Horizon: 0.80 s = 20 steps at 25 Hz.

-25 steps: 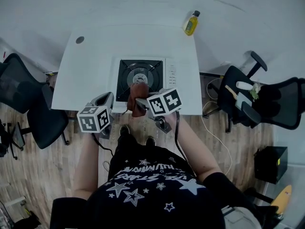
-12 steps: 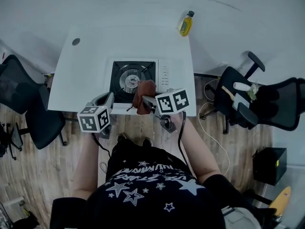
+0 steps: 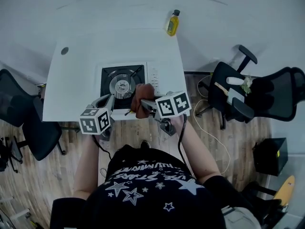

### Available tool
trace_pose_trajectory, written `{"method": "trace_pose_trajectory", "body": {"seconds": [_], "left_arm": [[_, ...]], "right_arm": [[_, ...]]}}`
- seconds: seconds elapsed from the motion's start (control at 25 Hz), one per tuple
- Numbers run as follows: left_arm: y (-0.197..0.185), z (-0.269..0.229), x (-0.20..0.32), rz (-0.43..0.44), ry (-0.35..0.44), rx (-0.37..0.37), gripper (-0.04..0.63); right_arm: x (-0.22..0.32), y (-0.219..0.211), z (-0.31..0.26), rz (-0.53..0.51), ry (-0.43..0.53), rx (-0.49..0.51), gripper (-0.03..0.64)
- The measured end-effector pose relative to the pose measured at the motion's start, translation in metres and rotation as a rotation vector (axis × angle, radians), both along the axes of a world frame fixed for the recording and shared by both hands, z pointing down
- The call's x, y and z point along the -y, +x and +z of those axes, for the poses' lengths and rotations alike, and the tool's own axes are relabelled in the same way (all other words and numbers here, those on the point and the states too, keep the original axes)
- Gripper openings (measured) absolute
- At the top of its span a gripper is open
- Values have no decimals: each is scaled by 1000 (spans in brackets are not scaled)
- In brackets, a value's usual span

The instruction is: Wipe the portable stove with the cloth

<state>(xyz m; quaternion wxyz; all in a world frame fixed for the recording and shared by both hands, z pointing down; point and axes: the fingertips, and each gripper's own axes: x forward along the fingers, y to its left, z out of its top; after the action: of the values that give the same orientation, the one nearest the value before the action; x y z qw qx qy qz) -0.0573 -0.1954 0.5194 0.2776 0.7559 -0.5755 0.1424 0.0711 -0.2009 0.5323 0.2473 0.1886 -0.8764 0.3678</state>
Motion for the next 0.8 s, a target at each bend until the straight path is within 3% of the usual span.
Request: {"method": "trace_pose_trajectory", "body": {"seconds": [0.8], "left_arm": [[31, -2, 3, 121, 8, -18, 6]], "right_arm": [[-1, 56, 7, 160, -22, -39, 74]]}}
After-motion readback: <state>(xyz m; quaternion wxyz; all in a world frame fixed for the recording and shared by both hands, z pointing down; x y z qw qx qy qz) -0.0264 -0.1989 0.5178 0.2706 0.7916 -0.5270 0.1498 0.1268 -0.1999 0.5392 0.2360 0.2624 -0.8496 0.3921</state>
